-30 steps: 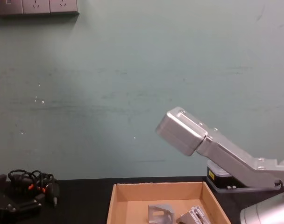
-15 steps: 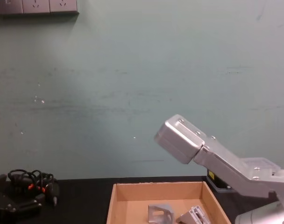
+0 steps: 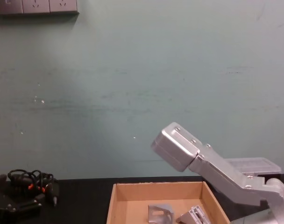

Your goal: Use one hand to pick up the angle iron from the table and place it into the box.

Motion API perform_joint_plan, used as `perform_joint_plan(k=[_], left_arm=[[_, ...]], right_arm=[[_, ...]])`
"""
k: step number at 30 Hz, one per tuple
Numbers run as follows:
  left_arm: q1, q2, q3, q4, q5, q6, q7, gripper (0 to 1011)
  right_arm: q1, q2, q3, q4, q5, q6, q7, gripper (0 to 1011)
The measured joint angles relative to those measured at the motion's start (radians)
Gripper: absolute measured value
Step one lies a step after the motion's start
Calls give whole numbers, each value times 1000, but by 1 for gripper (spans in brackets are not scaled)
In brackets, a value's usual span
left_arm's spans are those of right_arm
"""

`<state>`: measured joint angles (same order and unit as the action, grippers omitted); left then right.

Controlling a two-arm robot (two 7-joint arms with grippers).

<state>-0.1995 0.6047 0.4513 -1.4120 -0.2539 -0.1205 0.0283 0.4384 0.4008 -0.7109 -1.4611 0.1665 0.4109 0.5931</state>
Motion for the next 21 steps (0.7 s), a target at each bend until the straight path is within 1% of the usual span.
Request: perform_joint_plan(k=[13,16,21], left_arm=[[0,0,0,0,0,0,0,1011],[0,0,0,0,0,0,0,1011],[0,0,0,0,0,0,0,1011]], right_arm=[[11,-20,-4,42,-3,-15,8,1000],[16,-25,-6,56,-2,-15,18,1000],[16,-25,-6,55,-2,-15,18,1000]])
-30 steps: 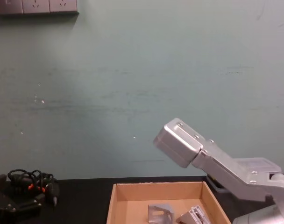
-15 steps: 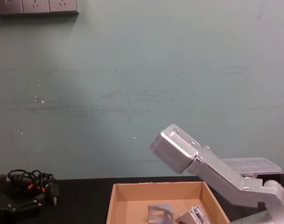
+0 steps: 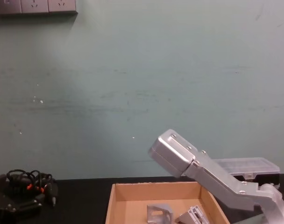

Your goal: Use one hand to pick up the angle iron from the table and place it into the box.

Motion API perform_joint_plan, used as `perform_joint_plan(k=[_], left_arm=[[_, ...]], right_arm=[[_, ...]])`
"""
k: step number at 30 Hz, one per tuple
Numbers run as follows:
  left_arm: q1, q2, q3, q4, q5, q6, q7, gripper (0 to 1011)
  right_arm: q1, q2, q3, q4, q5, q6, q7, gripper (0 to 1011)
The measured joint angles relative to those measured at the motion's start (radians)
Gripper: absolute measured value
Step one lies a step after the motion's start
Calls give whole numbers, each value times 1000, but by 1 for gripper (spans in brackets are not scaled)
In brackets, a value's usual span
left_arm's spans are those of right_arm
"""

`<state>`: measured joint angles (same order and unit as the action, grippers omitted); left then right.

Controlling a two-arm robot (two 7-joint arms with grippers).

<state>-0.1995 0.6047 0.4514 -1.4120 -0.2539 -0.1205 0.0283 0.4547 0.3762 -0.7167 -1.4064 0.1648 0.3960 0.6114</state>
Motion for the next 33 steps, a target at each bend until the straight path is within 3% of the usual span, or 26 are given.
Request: perform_joint_plan(k=[7,11,15,20,33], left_arm=[[0,0,0,0,0,0,0,1011],[0,0,0,0,0,0,0,1011],[0,0,0,0,0,0,0,1011],[0,0,0,0,0,0,0,1011],[0,0,0,0,0,0,0,1011]], right_arm=[[-1,1,0,-3,0,0,-1,947],[-2,2,0,-4,0,1,-2,812],[-2,2,1,-5,-1,1,-3,739],[-3,2,1,-6,-1,1,-3,557],[-3,3,1,-7,-1,1,-4,541]])
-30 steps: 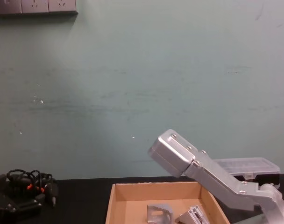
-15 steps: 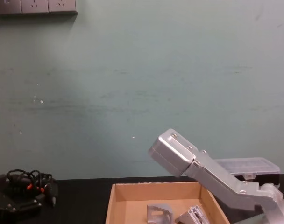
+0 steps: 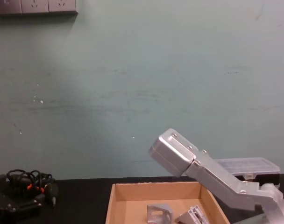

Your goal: Use one hand to pick up the angle iron from the table and place it into the box.

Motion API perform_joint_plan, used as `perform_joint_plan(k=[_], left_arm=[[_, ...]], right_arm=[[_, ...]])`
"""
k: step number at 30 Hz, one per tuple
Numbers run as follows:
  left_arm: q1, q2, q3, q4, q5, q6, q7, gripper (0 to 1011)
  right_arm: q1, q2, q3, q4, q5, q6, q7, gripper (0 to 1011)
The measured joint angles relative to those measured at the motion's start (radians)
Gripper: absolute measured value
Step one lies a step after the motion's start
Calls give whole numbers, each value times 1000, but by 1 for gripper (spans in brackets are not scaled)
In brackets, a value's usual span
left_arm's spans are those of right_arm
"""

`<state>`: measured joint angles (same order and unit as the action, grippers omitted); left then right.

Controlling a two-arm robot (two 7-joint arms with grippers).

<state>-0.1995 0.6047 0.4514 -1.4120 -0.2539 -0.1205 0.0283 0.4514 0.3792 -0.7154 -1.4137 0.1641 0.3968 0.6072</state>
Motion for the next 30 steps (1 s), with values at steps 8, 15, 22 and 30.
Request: perform_joint_plan(k=[8,15,22,30], left_arm=[[0,0,0,0,0,0,0,1011],[0,0,0,0,0,0,0,1011],[0,0,0,0,0,0,0,1011],[0,0,0,0,0,0,0,1011]], right_arm=[[-9,20,12,-63,6,2,0,541],[-7,45,49,-153,42,19,-1,541],[63,43,74,-156,55,53,-23,541],[167,-5,63,-20,34,77,-38,540]])
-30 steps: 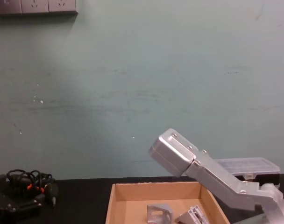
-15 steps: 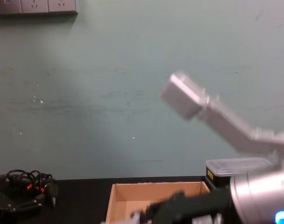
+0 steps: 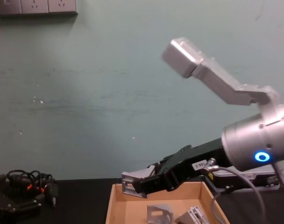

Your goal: Use one hand to pick up the angle iron from the table and place it into the box.

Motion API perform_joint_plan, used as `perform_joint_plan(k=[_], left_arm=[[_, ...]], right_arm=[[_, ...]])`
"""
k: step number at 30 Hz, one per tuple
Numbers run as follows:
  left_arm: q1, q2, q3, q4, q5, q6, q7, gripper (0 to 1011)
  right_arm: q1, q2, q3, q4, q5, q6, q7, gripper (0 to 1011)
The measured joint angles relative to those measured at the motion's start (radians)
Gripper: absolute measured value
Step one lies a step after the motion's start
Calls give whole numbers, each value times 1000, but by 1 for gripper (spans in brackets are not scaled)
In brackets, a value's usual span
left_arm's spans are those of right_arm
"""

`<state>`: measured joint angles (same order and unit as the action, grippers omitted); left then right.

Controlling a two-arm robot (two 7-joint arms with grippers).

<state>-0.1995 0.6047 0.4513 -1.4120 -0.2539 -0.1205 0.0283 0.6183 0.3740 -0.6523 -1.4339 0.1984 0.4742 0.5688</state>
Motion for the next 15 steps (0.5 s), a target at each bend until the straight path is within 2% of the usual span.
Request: perform_joint_plan(k=[9,15], left_arm=[[0,0,0,0,0,0,0,1011],[0,0,0,0,0,0,0,1011]], right_arm=[[106,-87,-34,203,-52,6,-9,541],[141,-119,-49,276,-79,-2,0,541]])
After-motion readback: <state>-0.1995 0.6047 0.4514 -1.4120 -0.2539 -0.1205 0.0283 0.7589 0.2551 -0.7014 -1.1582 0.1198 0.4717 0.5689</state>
